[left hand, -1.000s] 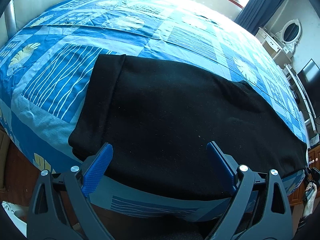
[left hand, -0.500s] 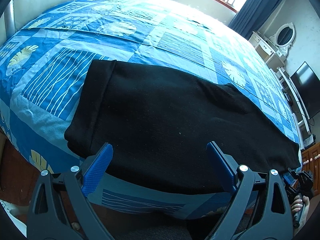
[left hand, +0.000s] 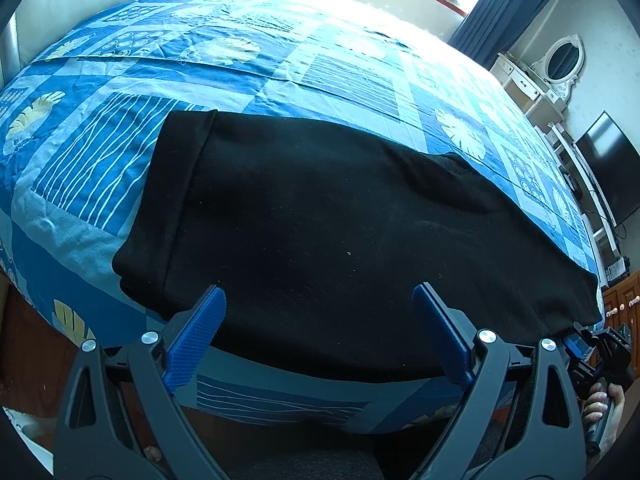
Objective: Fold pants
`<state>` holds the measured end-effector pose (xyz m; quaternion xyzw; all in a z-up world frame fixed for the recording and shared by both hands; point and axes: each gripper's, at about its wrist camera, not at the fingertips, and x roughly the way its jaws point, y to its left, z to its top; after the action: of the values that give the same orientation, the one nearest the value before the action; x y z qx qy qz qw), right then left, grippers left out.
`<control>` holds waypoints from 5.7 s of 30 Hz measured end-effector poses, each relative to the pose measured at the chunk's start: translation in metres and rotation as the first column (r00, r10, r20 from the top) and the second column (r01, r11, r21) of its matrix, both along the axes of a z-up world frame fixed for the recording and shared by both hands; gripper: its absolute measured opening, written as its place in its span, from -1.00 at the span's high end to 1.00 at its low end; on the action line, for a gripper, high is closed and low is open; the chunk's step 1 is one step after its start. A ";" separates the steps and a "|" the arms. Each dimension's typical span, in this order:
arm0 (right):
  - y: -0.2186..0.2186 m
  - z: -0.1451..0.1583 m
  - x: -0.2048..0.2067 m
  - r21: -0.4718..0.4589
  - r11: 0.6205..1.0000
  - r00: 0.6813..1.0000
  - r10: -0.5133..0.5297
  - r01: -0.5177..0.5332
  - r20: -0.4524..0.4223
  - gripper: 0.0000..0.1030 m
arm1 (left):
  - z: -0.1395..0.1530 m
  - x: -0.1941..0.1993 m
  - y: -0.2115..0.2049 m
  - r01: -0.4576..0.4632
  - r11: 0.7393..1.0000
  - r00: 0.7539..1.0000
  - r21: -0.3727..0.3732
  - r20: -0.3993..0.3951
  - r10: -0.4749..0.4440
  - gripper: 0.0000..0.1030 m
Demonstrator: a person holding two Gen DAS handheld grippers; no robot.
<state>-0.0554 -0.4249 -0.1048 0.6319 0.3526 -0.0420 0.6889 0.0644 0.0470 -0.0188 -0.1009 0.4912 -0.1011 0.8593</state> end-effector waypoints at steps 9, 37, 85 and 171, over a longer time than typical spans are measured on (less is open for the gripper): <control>0.013 -0.009 0.012 0.038 0.999 1.000 0.026 -0.027 0.012 0.42 | 0.006 -0.002 -0.007 0.024 1.000 0.999 0.011 0.028 -0.024 -0.83; 0.027 -0.007 0.018 -0.061 0.997 0.998 0.053 -0.054 -0.015 0.86 | 0.003 -0.007 -0.017 0.044 0.999 0.999 -0.016 0.009 -0.044 -0.83; -0.258 0.041 0.000 -0.482 0.844 0.967 0.151 -0.234 -0.206 0.60 | 0.003 -0.008 0.067 -0.198 0.980 0.980 -0.034 0.010 0.199 -0.83; 0.243 0.072 0.102 -0.729 0.342 0.708 0.653 -0.592 -0.269 -0.05 | 0.013 -0.035 0.002 0.009 0.999 0.998 -0.036 0.060 -0.007 -0.83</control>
<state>0.0467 -0.1822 -0.0325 0.0889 0.4867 0.0988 0.8634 0.0290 0.0485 -0.0062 -0.1115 0.4637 -0.1166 0.8712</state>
